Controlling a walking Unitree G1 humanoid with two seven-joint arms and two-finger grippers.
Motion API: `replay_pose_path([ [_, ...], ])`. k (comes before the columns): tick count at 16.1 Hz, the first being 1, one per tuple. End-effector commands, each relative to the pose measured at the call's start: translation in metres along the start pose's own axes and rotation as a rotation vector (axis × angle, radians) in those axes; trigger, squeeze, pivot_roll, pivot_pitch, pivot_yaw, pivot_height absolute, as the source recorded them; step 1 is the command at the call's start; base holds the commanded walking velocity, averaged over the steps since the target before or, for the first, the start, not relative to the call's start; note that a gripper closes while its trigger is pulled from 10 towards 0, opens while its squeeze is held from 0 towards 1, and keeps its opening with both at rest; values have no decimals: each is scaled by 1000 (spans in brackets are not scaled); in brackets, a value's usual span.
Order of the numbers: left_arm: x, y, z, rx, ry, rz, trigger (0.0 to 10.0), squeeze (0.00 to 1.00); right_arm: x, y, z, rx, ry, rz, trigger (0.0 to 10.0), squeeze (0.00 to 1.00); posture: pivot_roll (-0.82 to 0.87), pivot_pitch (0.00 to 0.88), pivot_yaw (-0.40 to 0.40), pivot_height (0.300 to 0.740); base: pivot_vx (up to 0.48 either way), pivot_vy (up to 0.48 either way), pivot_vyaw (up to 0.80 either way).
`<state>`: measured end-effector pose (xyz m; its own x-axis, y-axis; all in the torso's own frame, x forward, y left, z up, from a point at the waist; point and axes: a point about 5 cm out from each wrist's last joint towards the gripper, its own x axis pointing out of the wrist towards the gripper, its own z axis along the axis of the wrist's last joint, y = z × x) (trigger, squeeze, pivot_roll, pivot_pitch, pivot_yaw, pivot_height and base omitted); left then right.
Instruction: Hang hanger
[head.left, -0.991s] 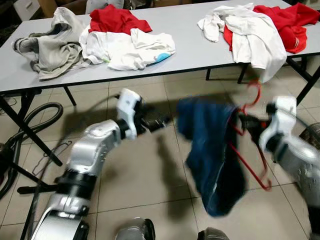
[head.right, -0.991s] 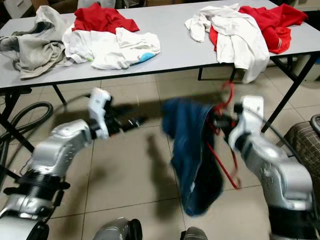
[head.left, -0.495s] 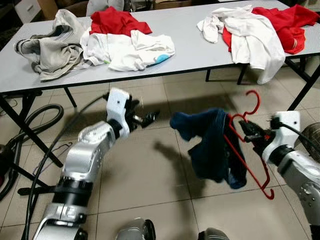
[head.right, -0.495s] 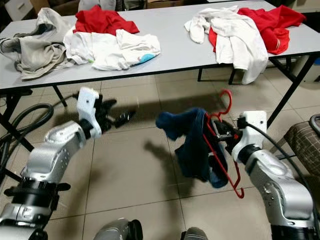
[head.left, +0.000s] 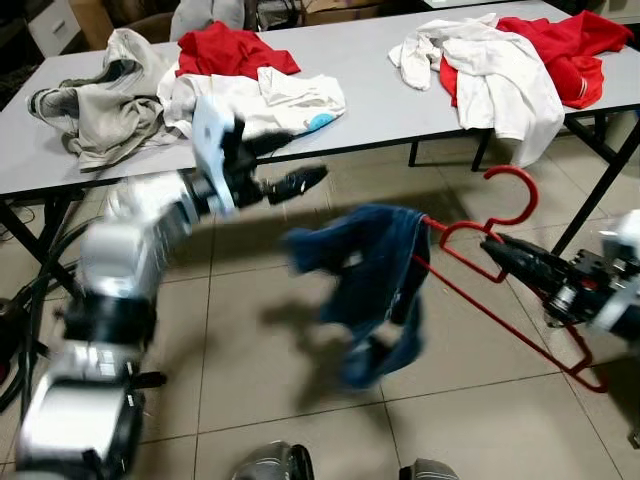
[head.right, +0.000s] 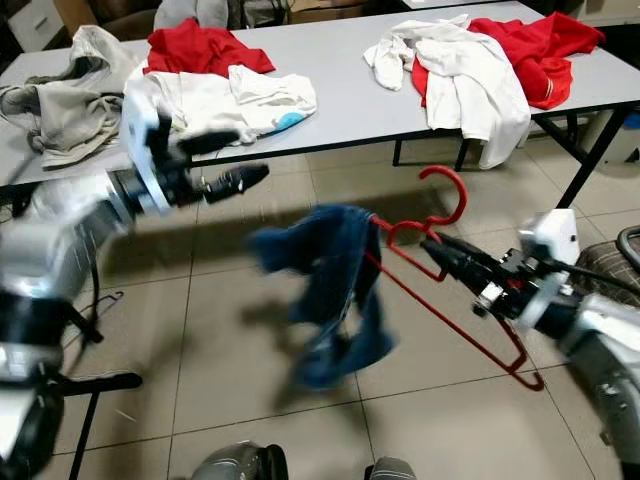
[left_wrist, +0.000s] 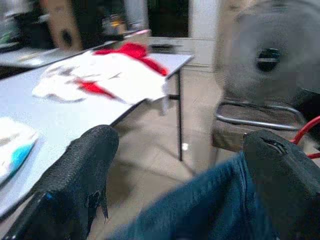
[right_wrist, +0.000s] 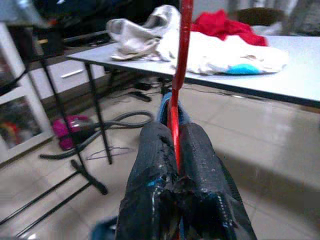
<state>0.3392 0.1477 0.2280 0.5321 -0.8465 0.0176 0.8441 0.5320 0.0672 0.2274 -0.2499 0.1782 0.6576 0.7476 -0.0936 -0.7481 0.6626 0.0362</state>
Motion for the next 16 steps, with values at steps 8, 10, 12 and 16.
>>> replay_pose_path([
  [8,24,-29,-15,5,172,-479,10000,0,5,-8,36,-113,-88,272,10000,0,-166,0,115,740,0,0,0],
  [10,34,-36,-17,-8,159,-509,10000,0,9,-6,39,-127,-88,312,10000,0,-167,0,116,740,0,0,0],
  [12,42,-35,-20,6,182,-512,10000,0,14,-3,39,-152,-66,349,10000,0,-170,0,122,740,0,0,0],
  [16,39,-33,-25,-11,241,-616,0,0,16,-3,39,-181,-51,369,10000,0,-179,0,131,740,0,0,0],
])
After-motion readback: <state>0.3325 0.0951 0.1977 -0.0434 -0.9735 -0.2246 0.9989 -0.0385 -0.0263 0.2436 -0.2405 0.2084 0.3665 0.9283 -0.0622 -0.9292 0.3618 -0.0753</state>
